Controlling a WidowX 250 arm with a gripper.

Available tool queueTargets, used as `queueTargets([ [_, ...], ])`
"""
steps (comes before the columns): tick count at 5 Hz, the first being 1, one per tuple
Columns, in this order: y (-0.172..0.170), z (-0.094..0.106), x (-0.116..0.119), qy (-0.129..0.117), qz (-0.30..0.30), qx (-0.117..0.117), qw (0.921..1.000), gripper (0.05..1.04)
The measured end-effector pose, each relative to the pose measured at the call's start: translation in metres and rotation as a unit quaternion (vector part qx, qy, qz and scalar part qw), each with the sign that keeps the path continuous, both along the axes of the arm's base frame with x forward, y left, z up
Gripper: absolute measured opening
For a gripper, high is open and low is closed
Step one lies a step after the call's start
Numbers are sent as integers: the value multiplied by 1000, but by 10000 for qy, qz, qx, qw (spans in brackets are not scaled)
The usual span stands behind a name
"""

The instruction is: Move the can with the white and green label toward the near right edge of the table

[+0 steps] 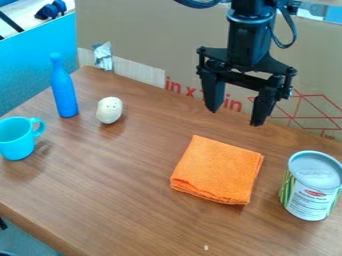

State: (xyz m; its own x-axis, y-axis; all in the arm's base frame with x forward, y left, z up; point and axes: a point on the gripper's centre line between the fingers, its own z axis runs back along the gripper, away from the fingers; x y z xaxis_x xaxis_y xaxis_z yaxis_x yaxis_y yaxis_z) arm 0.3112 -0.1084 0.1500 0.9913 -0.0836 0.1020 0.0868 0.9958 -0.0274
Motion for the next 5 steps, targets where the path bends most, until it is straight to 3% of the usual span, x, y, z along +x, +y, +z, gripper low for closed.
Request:
queueTargets([
  [2,-21,-14,5,154,-318,154,9993,1001],
  [3,-45,-15,9,28,-558,149,9983,1001],
  [5,-77,-19,11,3,-816,81,9966,1001],
])
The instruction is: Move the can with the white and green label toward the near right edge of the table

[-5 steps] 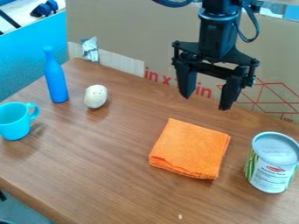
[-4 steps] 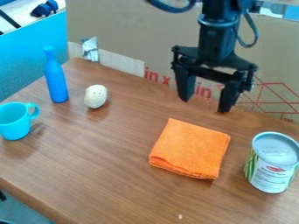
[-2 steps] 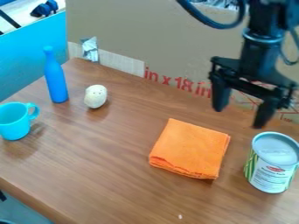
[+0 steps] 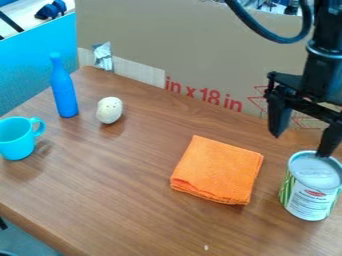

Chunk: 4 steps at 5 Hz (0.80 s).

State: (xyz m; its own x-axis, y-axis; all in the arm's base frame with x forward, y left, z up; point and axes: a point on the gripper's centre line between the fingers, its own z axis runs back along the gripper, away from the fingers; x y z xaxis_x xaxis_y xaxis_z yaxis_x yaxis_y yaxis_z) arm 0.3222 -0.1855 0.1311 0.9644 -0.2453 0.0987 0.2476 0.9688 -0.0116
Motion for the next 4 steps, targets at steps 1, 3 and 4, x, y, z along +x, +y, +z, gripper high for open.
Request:
queueTargets([
  [1,-22,-15,4,205,-28,16,9998,1001],
  [3,-58,-32,12,410,-310,-55,9987,1001],
  [4,-58,-39,12,557,-321,15,9979,1001],
])
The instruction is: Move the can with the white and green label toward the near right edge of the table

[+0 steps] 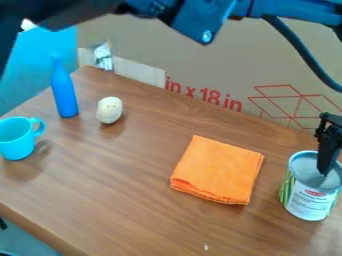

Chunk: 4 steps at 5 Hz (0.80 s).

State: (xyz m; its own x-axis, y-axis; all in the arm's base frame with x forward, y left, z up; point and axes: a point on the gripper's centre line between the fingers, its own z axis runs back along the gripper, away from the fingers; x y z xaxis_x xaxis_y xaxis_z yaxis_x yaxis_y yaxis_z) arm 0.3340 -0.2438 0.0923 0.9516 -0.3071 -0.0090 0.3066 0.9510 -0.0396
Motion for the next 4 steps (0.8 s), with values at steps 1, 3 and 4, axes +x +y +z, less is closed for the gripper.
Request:
queueTargets([
  [1,8,0,2,73,132,59,9999,1001],
  [3,24,-10,4,293,289,325,9986,1001],
  [4,26,-11,12,297,308,387,9983,1001],
])
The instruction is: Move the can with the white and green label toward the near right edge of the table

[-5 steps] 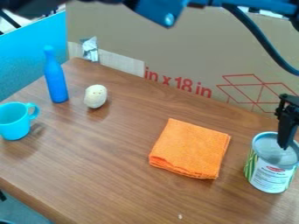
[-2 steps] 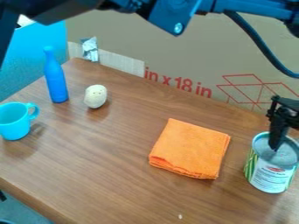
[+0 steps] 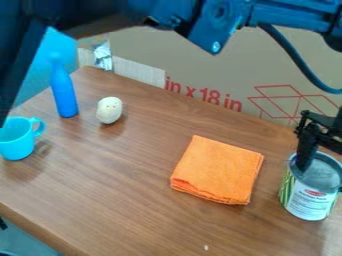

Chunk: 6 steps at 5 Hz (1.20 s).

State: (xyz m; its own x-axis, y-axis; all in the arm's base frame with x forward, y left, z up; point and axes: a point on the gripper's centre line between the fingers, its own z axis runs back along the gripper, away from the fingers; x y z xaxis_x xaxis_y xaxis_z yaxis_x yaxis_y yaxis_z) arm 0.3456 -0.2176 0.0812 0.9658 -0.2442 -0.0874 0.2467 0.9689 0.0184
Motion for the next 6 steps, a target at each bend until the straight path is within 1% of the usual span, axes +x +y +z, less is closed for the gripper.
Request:
queueTargets([
  [1,1,0,3,-68,61,7,10000,1001],
  [2,-1,-2,-2,-43,18,-32,10000,1001],
  [3,1,-3,-33,311,-39,45,9995,1001],
  [4,3,-4,-67,772,18,145,9969,1001],
  [5,-3,-5,-87,1062,-27,163,9942,1001],
  [6,-9,-5,-108,1273,-72,121,9918,1001],
])
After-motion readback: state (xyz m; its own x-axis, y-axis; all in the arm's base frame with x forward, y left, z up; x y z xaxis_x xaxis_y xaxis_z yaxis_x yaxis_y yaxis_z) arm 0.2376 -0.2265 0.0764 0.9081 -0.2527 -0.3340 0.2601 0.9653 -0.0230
